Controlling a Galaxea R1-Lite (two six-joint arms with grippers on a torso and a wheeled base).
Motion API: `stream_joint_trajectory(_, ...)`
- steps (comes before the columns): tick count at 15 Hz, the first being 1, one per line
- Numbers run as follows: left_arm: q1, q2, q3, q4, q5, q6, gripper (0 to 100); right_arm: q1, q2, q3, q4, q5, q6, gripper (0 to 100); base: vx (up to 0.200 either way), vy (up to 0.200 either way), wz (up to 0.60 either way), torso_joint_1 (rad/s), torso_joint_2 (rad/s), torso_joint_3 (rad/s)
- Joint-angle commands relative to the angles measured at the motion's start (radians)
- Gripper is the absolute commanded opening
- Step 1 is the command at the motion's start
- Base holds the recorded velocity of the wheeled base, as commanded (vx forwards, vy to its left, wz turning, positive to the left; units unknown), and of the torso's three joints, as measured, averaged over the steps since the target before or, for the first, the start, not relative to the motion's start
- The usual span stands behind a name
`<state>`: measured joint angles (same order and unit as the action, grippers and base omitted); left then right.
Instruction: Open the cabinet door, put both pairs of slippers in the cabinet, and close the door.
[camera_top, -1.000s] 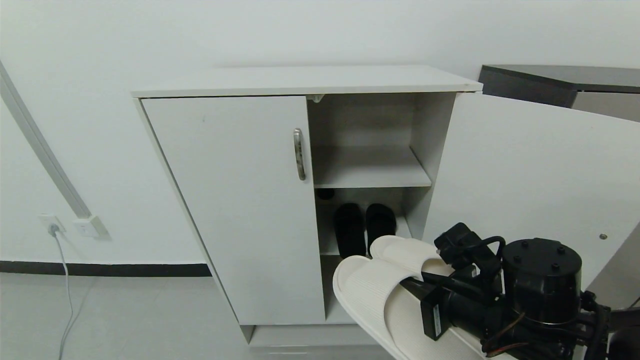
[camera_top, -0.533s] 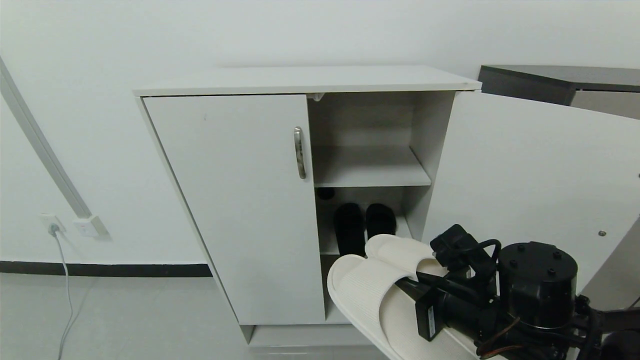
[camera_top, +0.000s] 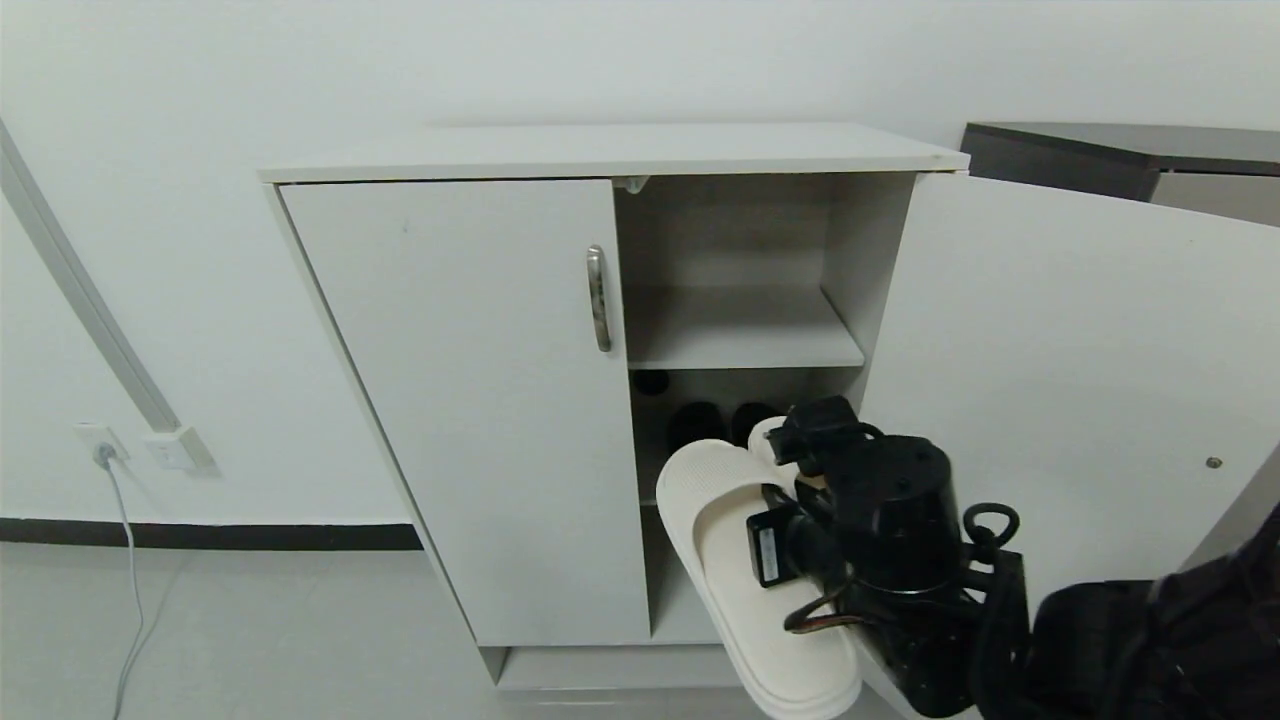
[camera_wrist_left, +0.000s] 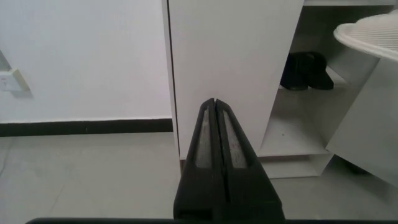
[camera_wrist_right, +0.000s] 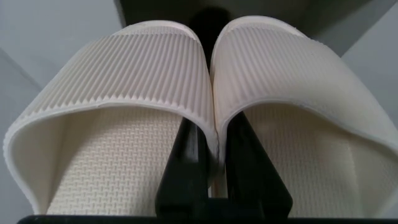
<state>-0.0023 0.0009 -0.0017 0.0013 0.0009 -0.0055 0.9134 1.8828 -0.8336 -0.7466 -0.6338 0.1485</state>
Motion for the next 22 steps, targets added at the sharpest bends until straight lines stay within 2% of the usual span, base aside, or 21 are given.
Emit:
stream_joint_trajectory(1,-0.001,0.001,0.000,0.000,0.001,-0.001,0,0.058,0.044,-0.232,0.214,-0.153,0.097,0,0.000,0.000,0.00,0.000,0.00,0.000)
stream_joint_trajectory(3,-0.001,0.001,0.000,0.000,0.001,-0.001,0,0.044,0.056,-0.358,0.331,-0.213,0.132,0,0.000,0.000,0.00,0.000,0.00,0.000)
stream_joint_trajectory(4,0.001,0.001,0.000,0.000,0.001,-0.001,0,0.024,0.065,-0.387,0.335,-0.221,0.129,0,0.000,0.000,0.00,0.000,0.00,0.000)
stream_joint_trajectory(9,-0.001,0.001,0.000,0.000,0.001,0.001,0,-0.016,0.104,-0.427,0.297,-0.221,0.079,0,0.000,0.000,0.00,0.000,0.00,0.000)
stream_joint_trajectory(15,0.001,0.001,0.000,0.000,-0.001,0.002,0,-0.033,0.104,-0.426,0.289,-0.221,0.079,0,0.000,0.000,0.00,0.000,0.00,0.000)
stream_joint_trajectory(22,-0.001,0.001,0.000,0.000,-0.004,0.007,0,-0.033,0.101,-0.437,0.289,-0.221,0.063,0,0.200,0.000,0.00,0.000,0.01,0.006)
